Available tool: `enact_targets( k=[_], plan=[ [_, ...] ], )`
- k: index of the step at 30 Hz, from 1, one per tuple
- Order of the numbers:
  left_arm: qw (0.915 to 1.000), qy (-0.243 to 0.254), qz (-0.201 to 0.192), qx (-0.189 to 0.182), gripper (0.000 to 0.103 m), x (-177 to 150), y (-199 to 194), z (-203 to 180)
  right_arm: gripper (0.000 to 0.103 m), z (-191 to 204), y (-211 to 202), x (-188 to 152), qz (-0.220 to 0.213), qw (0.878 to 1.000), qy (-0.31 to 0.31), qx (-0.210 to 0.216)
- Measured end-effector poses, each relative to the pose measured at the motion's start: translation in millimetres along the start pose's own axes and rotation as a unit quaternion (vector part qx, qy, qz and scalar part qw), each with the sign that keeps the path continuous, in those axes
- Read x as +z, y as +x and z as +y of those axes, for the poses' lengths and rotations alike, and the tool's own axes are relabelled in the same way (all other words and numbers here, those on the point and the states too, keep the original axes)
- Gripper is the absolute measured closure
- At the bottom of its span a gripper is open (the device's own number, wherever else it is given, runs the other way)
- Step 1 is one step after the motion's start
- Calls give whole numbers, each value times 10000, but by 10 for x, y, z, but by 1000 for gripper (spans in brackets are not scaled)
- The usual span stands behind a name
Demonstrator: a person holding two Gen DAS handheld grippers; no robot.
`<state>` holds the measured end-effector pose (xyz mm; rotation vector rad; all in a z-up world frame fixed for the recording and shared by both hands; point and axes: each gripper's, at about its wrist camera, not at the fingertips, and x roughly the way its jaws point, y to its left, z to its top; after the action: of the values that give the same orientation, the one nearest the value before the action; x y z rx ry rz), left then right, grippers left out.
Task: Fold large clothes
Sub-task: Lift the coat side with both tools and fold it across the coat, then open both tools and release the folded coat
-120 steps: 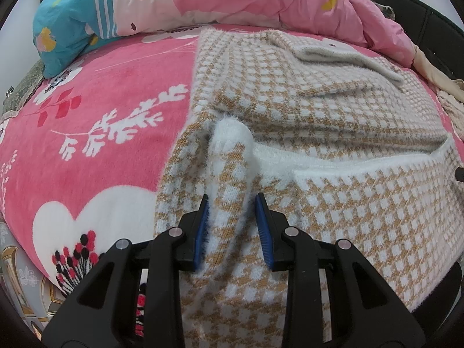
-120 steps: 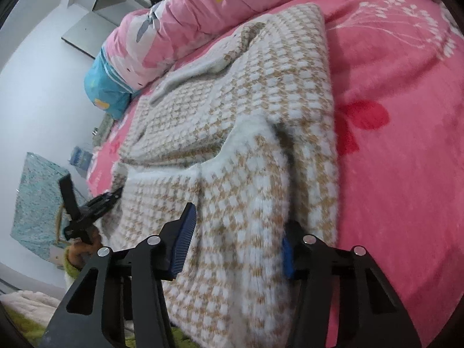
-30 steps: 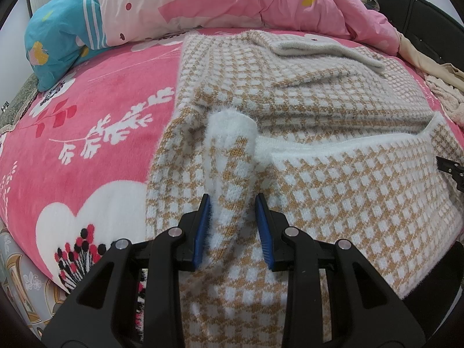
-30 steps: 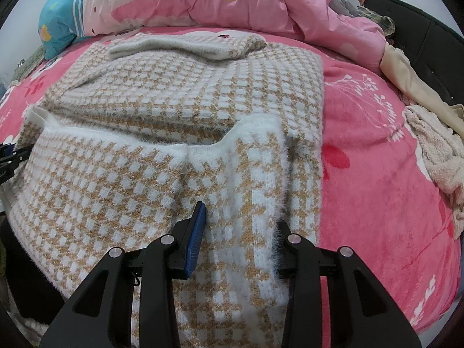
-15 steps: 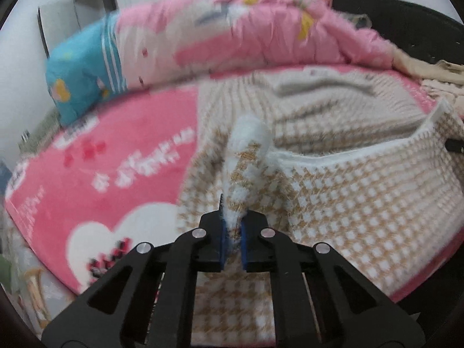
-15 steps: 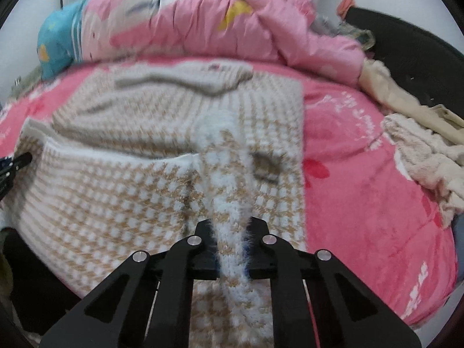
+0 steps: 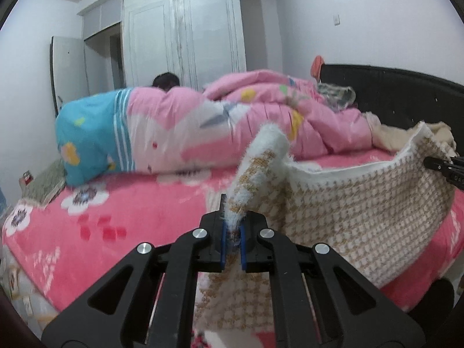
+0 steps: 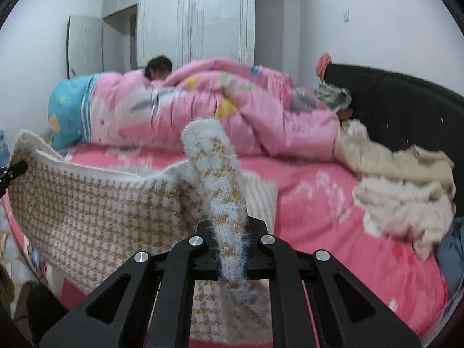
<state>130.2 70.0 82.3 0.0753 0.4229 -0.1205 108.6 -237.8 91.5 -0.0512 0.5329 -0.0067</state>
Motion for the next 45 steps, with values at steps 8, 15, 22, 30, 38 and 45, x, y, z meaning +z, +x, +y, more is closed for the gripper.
enact_targets(
  k=[8,15,22,30,38,45],
  plan=[
    [9994,-51,340,-68,97,587,1280,162,95,-345,1189,580,270,9987,345,248],
    [9892,-142,1452,-128,97,591,2650,174,95,-449,2389,531,1037,9936,390,209],
    [9483,-1086,2954,-412,63,42,3451,516,65,-1006,3138,44,2456,9427,1767,1403],
    [9569,-1919,2077,-659,53,343,2902,1012,43,-1725,2621,266,1734,9234,3055,1549],
    [9450,-1103,2773,-1340,48,400,3381,86,43,-352,2989,616,1932,9632,959,1607],
    [8927,-2816,2977,-1873,60,-101,3651,675,59,-846,3440,78,2424,9347,1885,1790]
  ],
)
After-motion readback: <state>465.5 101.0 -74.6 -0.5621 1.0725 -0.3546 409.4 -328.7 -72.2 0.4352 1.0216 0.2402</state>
